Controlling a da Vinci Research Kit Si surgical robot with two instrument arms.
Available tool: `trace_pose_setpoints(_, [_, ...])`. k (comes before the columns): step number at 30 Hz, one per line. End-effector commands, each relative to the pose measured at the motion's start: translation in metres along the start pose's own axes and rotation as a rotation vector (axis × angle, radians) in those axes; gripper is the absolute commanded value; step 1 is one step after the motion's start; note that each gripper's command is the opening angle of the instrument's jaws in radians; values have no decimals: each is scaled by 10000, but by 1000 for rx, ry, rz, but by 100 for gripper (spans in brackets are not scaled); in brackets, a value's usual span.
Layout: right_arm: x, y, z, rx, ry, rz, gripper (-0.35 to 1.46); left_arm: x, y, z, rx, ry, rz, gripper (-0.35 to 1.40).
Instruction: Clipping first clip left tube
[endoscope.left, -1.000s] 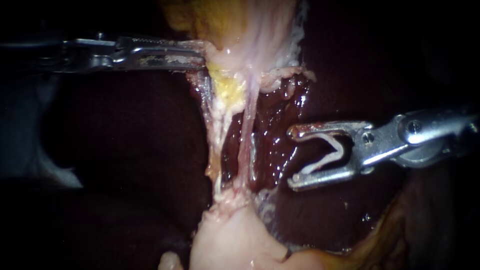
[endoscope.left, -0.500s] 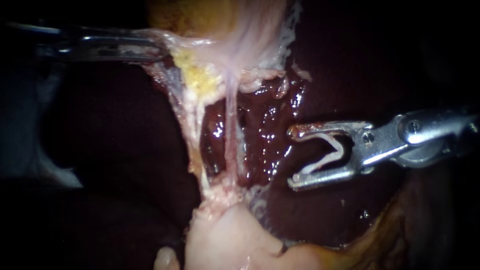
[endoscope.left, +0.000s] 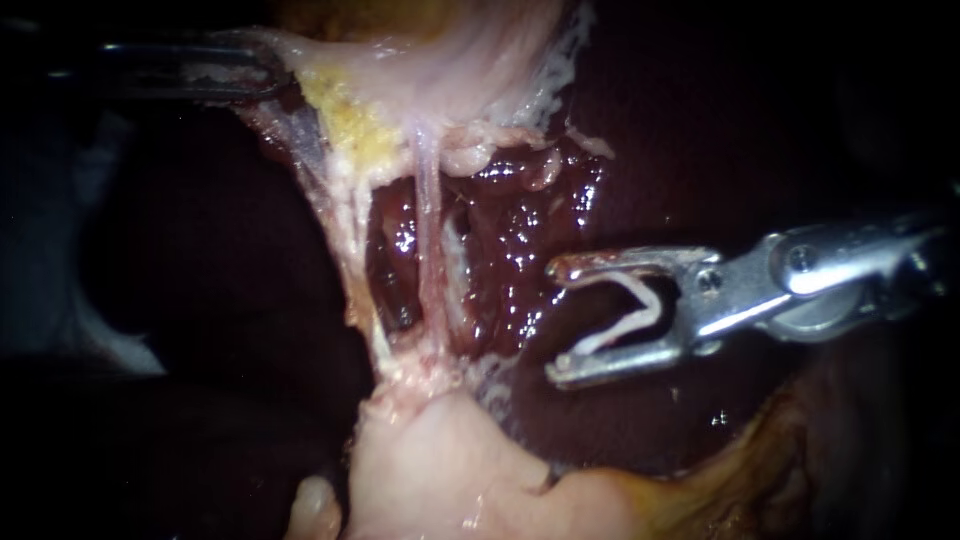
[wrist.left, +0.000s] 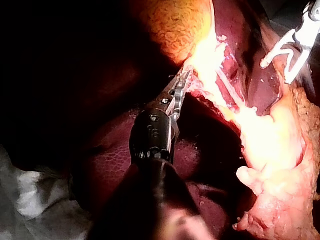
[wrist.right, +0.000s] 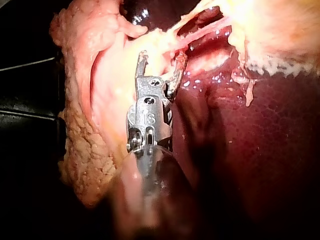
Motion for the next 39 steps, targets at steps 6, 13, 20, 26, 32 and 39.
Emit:
trace_pose_setpoints(6, [6, 5, 45, 4, -1, 56, 50, -2, 5, 4, 4, 1, 1, -35])
trace_pose_setpoints(13, [-4, 14, 100, 4, -5, 88, 50, -1, 7, 3, 4, 1, 0, -35])
trace_pose_setpoints(20, [-24, 24, 119, 3, -10, 90, 50, -1, 7, 2, 4, 0, 0, -35])
trace_pose_setpoints(26, [-33, 32, 121, 1, -11, 87, 50, 0, 8, 2, 4, 0, -1, -35])
trace_pose_setpoints(32, [-31, 35, 133, 13, 18, 91, 50, 0, 9, 2, 4, 0, -2, -35])
trace_pose_setpoints(39, [-27, 26, 164, 115, 62, 107, 49, 1, 10, 2, 5, 0, -2, -35])
